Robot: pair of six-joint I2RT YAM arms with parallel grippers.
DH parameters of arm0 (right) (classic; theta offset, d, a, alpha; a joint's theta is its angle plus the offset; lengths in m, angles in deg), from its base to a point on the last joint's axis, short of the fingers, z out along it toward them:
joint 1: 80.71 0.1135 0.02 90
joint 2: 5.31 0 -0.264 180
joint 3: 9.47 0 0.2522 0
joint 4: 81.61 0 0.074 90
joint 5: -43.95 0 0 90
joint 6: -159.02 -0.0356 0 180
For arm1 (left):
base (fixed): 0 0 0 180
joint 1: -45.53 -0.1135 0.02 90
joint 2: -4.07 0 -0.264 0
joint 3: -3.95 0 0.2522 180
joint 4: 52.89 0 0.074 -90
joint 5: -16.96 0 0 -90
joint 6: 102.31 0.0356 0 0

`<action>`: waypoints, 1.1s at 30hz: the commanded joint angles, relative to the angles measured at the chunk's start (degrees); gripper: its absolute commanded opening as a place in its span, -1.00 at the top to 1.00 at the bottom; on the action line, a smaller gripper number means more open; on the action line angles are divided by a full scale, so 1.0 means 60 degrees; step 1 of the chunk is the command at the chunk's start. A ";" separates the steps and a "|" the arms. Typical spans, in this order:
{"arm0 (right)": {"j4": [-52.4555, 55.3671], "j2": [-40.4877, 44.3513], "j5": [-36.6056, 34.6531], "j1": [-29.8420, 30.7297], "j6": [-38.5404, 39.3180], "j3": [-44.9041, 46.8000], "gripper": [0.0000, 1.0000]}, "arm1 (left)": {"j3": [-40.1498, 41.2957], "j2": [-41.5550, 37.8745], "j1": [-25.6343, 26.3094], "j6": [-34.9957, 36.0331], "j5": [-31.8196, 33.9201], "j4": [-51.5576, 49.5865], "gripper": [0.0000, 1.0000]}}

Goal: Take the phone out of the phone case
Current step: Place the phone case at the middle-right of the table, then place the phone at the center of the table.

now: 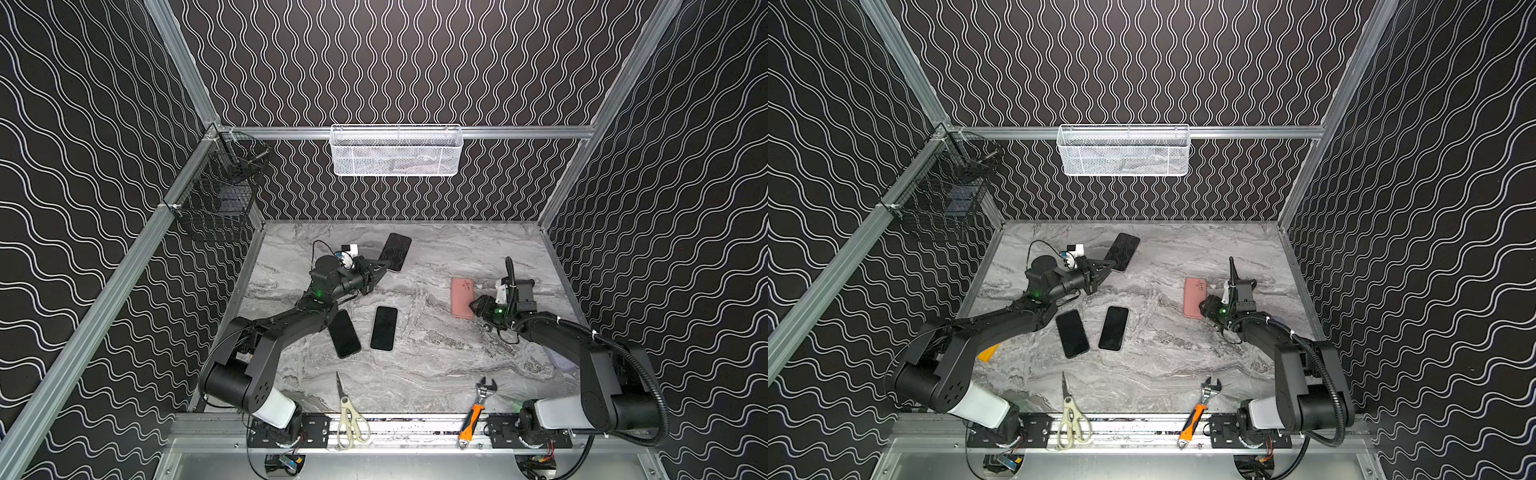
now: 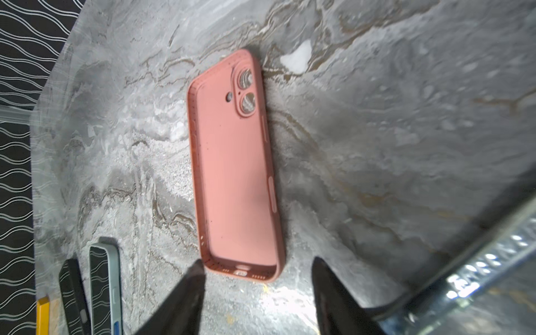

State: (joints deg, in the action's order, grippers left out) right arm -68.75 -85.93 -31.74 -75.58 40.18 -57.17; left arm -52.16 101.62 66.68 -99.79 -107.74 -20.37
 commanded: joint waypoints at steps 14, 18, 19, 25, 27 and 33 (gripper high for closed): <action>0.2231 0.1605 -0.0353 -0.0003 0.0967 -0.1234 -1.00 | -0.0103 0.0985 0.2314 0.0618 0.3541 0.0563 1.00; 0.2624 0.2203 -0.0285 -0.0005 0.0995 -0.1430 -1.00 | -0.0451 0.1673 0.2855 0.0764 0.4040 0.0563 1.00; 0.2641 0.2318 -0.0241 -0.0005 0.0961 -0.1441 -1.00 | -0.0494 0.1833 0.2950 0.0753 0.4134 0.0563 1.00; 0.2824 0.2655 0.0047 -0.0005 0.0617 -0.1532 -1.00 | -0.0850 0.2607 0.3384 0.1137 0.4699 0.0563 1.00; 0.2960 0.2702 0.0058 -0.0005 0.0599 -0.1580 -1.00 | -0.0950 0.2827 0.3501 0.1269 0.4821 0.0563 1.00; 0.2805 0.3101 -0.0079 -0.0007 0.0634 -0.1323 -1.00 | -0.1195 0.3443 0.3712 0.1438 0.4981 0.0577 1.00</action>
State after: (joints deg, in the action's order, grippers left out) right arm -51.86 -68.09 -31.98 -75.60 44.34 -65.60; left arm -58.54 121.40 88.65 -93.41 -79.41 -20.46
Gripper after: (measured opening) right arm 0.999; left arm 0.103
